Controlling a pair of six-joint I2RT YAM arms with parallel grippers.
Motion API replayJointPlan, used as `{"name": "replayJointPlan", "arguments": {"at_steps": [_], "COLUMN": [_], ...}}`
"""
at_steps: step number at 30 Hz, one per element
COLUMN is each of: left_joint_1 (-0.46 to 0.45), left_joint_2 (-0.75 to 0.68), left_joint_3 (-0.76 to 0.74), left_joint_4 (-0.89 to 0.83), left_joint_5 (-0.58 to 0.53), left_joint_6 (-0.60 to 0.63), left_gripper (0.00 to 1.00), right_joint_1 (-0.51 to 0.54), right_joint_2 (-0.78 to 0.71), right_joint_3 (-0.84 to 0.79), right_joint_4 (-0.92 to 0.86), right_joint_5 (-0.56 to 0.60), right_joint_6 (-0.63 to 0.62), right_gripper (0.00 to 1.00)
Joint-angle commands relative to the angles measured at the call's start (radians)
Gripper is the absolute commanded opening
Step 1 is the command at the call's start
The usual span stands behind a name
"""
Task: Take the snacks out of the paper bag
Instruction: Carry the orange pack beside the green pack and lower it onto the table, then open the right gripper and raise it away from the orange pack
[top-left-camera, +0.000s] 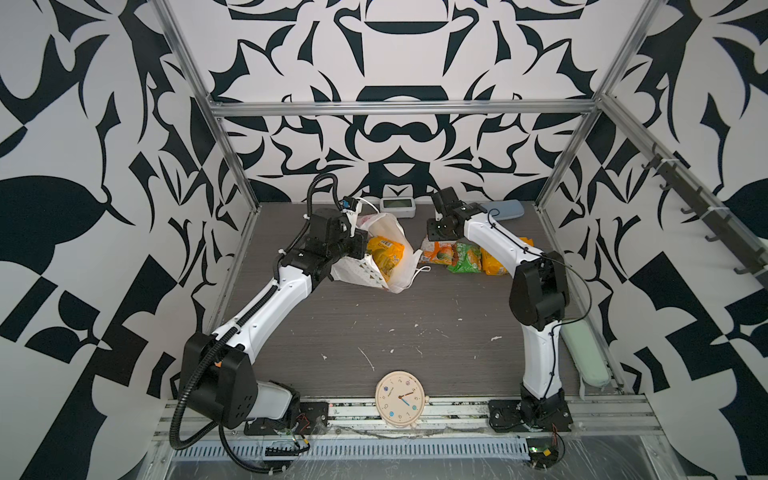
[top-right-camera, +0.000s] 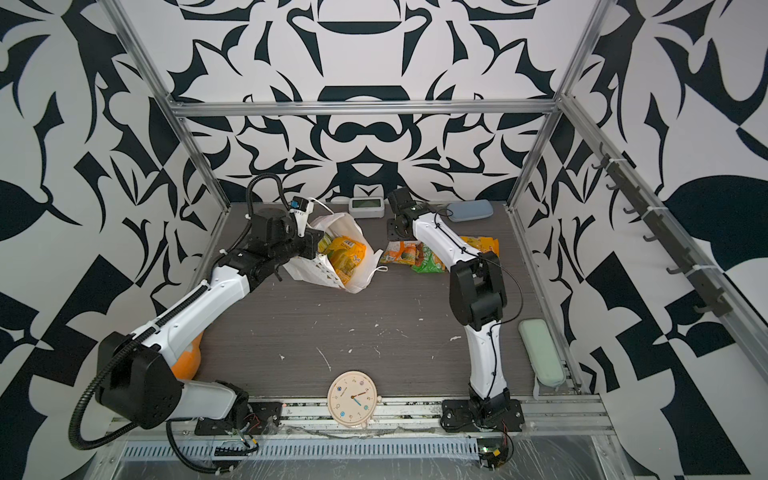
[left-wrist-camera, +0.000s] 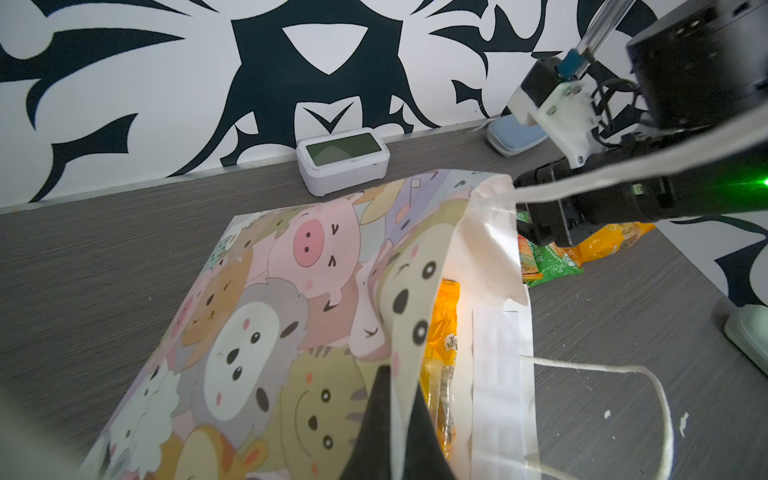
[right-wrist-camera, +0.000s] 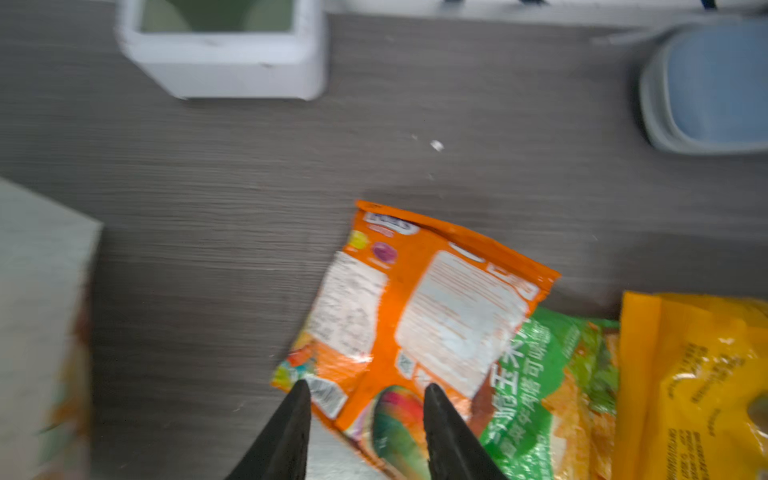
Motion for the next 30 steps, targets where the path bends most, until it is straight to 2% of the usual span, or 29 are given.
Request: {"name": "replayJointPlan", "arguments": {"at_steps": [1, 7, 10, 14, 18, 21, 25, 30], "left_joint_1": [0.005, 0.005, 0.006, 0.005, 0.005, 0.006, 0.006, 0.005], "left_joint_2": [-0.034, -0.029, -0.029, -0.026, -0.026, -0.030, -0.042, -0.044], "left_joint_3": [0.021, 0.017, 0.016, 0.015, 0.018, 0.014, 0.006, 0.000], "left_joint_4": [0.067, 0.071, 0.073, 0.077, 0.079, 0.077, 0.079, 0.083], "left_joint_5": [0.003, 0.010, 0.012, 0.015, 0.025, 0.022, 0.013, 0.010], "left_joint_6": [-0.005, -0.013, -0.014, -0.017, -0.028, -0.028, -0.030, -0.031], "left_gripper": [0.00, 0.00, 0.00, 0.00, 0.00, 0.00, 0.00, 0.00], "right_joint_1": [-0.028, -0.040, -0.046, -0.046, -0.047, -0.048, -0.040, -0.040], "right_joint_2": [-0.010, 0.005, -0.008, 0.000, 0.016, 0.004, -0.006, 0.007], "right_joint_3": [0.025, -0.029, -0.079, -0.101, -0.095, -0.109, -0.109, -0.095], "right_joint_4": [-0.048, -0.052, -0.007, 0.035, 0.050, 0.081, 0.105, 0.080], "right_joint_5": [0.054, -0.021, -0.060, -0.126, -0.157, -0.191, -0.255, -0.339], "right_joint_6": [0.041, 0.053, 0.049, 0.033, 0.012, -0.013, -0.092, -0.223], "right_gripper": [0.50, 0.51, 0.47, 0.38, 0.18, 0.08, 0.00, 0.00]}}
